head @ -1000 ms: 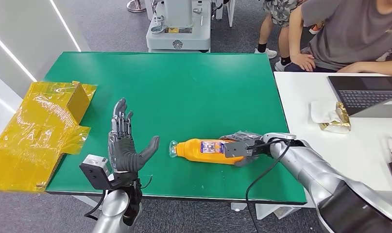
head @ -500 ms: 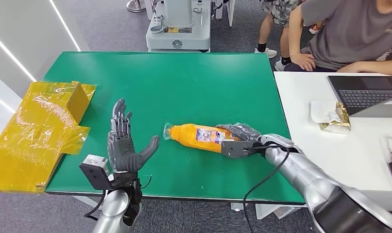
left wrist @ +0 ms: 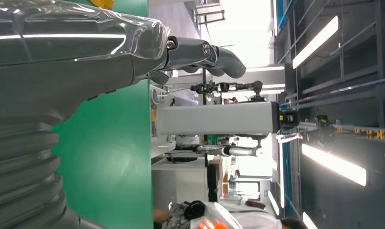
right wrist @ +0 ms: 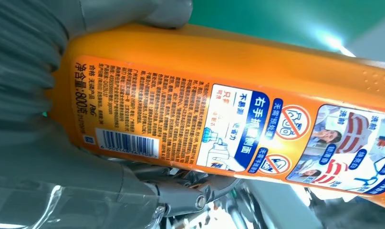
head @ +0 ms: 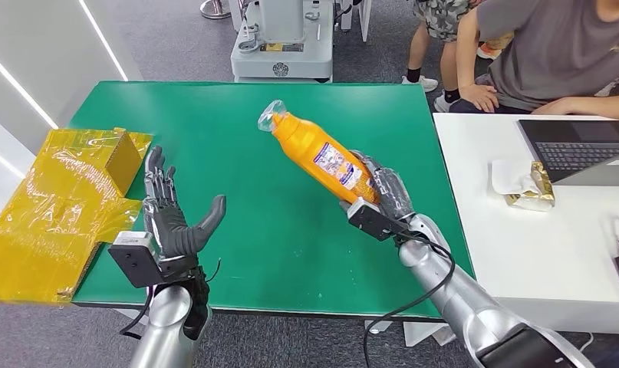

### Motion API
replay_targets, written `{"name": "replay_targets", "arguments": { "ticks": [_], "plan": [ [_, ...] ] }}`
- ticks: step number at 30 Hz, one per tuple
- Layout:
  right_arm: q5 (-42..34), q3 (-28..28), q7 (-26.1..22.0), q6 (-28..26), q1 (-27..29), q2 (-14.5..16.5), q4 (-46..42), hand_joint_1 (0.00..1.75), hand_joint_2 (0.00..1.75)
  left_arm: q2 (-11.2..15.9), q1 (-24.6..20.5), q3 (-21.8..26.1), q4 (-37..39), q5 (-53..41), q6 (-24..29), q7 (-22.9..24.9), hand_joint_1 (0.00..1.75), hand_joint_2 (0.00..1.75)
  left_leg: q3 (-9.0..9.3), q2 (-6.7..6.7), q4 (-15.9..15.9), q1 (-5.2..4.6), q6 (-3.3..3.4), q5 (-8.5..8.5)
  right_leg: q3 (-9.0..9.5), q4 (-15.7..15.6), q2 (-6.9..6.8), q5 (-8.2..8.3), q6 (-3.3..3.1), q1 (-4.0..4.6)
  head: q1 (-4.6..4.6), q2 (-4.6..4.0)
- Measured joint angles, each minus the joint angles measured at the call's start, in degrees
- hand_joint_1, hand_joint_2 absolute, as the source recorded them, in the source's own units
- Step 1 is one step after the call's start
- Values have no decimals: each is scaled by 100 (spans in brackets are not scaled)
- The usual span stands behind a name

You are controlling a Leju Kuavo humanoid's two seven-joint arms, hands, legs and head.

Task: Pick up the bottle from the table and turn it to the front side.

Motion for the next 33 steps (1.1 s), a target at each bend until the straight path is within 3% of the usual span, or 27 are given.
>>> {"name": "replay_targets", "arguments": {
  "ticks": [6,14,24,33],
  "plan": [
    [-67,-319,-60,-189,252,101,-601,175,175,1,-208,14,198,62,40,0,0,175,0,1,0,1,0,0,-3,0,2,0,0,0,1,0],
    [-203,-267,-66,219,345,409,-1066,175,175,-66,-476,0,513,-7,-309,116,0,175,0,4,-1,2,-1,1,-7,2,6,0,-1,1,1,0],
    [-321,-148,-65,618,124,1039,-899,175,175,-139,-838,-113,735,-160,-672,342,0,175,-2,4,-1,1,-1,3,-8,3,6,1,-1,1,-1,0],
    [-292,-61,-70,674,13,1262,-508,175,175,-198,-1066,-256,923,-95,-1114,383,0,175,-3,3,0,1,0,3,-8,1,5,1,-1,0,0,0]
  ]
}}
